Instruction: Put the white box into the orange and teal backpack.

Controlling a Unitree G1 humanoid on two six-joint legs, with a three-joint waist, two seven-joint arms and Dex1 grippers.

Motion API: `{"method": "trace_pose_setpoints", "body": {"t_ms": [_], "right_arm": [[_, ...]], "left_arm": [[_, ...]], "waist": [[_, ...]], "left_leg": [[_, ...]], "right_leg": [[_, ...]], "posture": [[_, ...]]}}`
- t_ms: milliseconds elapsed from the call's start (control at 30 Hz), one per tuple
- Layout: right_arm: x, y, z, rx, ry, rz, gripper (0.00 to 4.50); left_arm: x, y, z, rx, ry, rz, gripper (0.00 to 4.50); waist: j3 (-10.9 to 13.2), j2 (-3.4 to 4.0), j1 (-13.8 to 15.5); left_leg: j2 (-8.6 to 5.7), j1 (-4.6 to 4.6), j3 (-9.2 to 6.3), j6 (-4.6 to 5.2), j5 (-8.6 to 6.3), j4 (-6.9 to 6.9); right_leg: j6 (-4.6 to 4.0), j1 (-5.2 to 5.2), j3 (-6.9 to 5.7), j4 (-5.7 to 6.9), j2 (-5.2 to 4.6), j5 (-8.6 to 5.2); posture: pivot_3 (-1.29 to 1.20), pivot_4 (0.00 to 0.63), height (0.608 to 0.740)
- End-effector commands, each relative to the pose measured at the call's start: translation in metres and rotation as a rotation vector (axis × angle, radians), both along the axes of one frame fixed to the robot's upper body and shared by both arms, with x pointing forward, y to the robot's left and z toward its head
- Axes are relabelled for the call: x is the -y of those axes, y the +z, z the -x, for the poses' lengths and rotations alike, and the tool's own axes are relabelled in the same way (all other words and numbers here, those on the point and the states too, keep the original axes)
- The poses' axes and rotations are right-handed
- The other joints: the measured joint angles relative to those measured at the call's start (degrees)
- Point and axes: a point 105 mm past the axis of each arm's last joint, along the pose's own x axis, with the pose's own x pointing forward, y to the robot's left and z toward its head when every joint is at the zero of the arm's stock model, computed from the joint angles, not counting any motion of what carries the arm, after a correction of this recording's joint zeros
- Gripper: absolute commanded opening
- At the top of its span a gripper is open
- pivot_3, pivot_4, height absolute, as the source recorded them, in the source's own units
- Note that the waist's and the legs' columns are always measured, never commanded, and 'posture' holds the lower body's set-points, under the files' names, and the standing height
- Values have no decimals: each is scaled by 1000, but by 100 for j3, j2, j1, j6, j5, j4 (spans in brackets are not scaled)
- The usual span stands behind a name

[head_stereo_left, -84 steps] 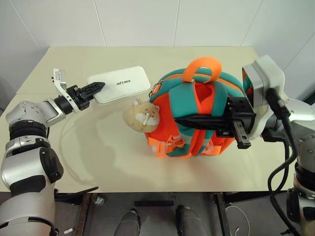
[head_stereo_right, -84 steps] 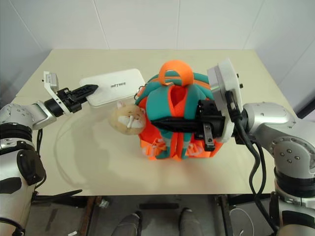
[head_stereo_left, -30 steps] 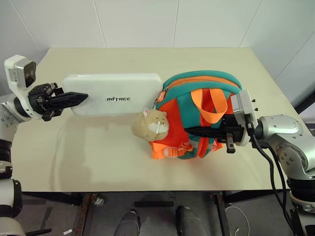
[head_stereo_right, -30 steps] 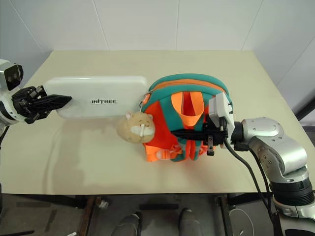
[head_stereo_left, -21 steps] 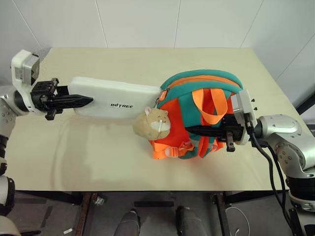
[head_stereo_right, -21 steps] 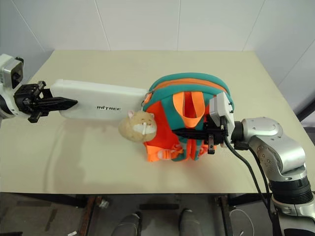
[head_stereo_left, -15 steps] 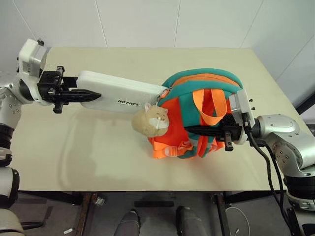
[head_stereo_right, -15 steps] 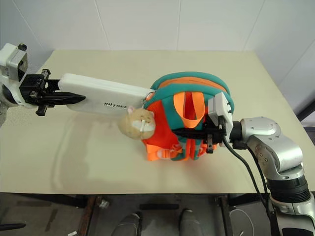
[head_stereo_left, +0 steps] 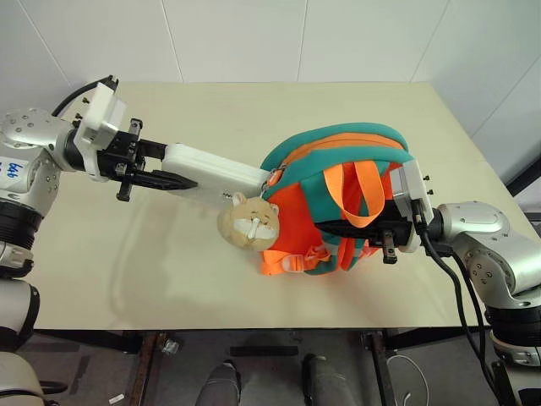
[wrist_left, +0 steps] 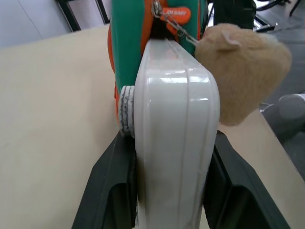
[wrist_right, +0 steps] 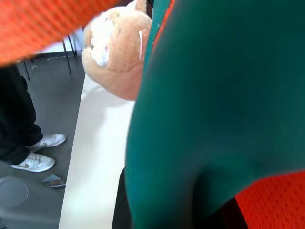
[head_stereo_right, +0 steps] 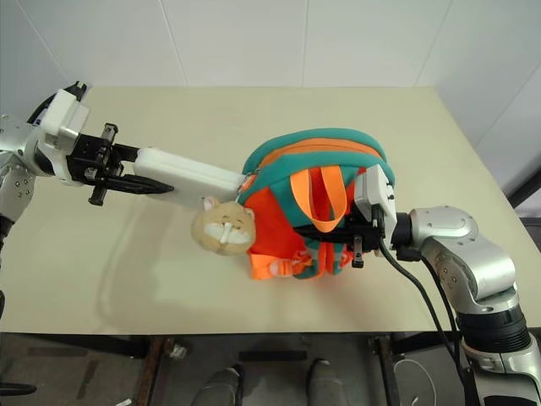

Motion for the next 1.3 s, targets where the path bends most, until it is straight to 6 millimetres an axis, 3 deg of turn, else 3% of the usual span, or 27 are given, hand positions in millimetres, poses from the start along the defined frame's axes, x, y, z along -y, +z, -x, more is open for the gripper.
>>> {"method": "trace_pose_setpoints", "body": {"t_ms": [33, 133, 400, 600, 733, 867, 1033, 1167, 1233, 1300], "right_arm": [[0, 6, 2, 33, 2, -3, 0], [-1, 7, 1, 36, 2, -5, 0], [-7, 7, -4, 35, 9, -16, 0], [-9, 8, -4, 34, 9, -26, 0], [-9, 8, -4, 36, 3, -28, 0], [-10, 8, -5, 35, -2, -29, 0], [-10, 8, -5, 37, -11, -31, 0], [-8, 7, -6, 35, -19, -30, 0], [-9, 7, -6, 35, -20, -30, 0], [-9, 7, -6, 36, -20, -31, 0]], "left_arm": [[-6, 6, 10, -35, -63, -22, 1316], [2, 5, 6, -52, -72, -13, 1316], [60, 3, -12, -111, -64, 122, 1315], [91, -17, -16, -161, -32, 53, 1315], [111, -38, -30, -158, 89, -74, 1315], [133, -46, -32, -165, 108, -94, 1315], [139, -51, -35, -172, 139, -104, 2851], [133, -37, -41, -158, 179, -52, 4026], [130, -31, -36, -160, 148, -30, 4481], [121, -21, -27, -160, 99, -6, 4481]], "waist": [[0, 0, 4], [0, 0, 19], [0, -1, 30], [1, 0, 12], [0, 0, 29], [0, 0, 34], [0, 0, 18], [0, 1, 19], [0, 1, 21], [1, 1, 14]], "left_leg": [[0, 0, 0, 0, 0, 0], [0, 0, 0, 0, 0, 4], [-1, -5, -1, 2, 0, 13], [-1, -2, -2, 5, -2, 11], [-2, -1, -2, 5, -2, 24], [-4, 4, -4, 5, -2, 41], [-4, 2, -4, 6, -2, 52], [-4, 4, -3, 6, -2, 53], [-4, 2, -3, 6, -2, 54], [-4, 0, -3, 6, -2, 54]], "right_leg": [[0, 0, 0, 2, 0, 0], [0, 0, 0, 4, 0, 0], [6, 5, 0, 4, 0, 3], [10, 3, 1, 10, 2, 0], [11, 9, 1, 12, 2, 0], [15, 23, 2, 9, 2, 3], [15, 25, 2, 7, 2, 3], [14, 24, 2, 9, 2, 3], [15, 24, 2, 8, 1, 3], [15, 23, 2, 6, 1, 4]], "posture": [[0, 150, 740], [0, 150, 740], [0, 150, 740], [0, 150, 740], [0, 150, 740], [0, 150, 740], [0, 150, 740], [0, 150, 740], [0, 150, 740], [0, 150, 740]]}}
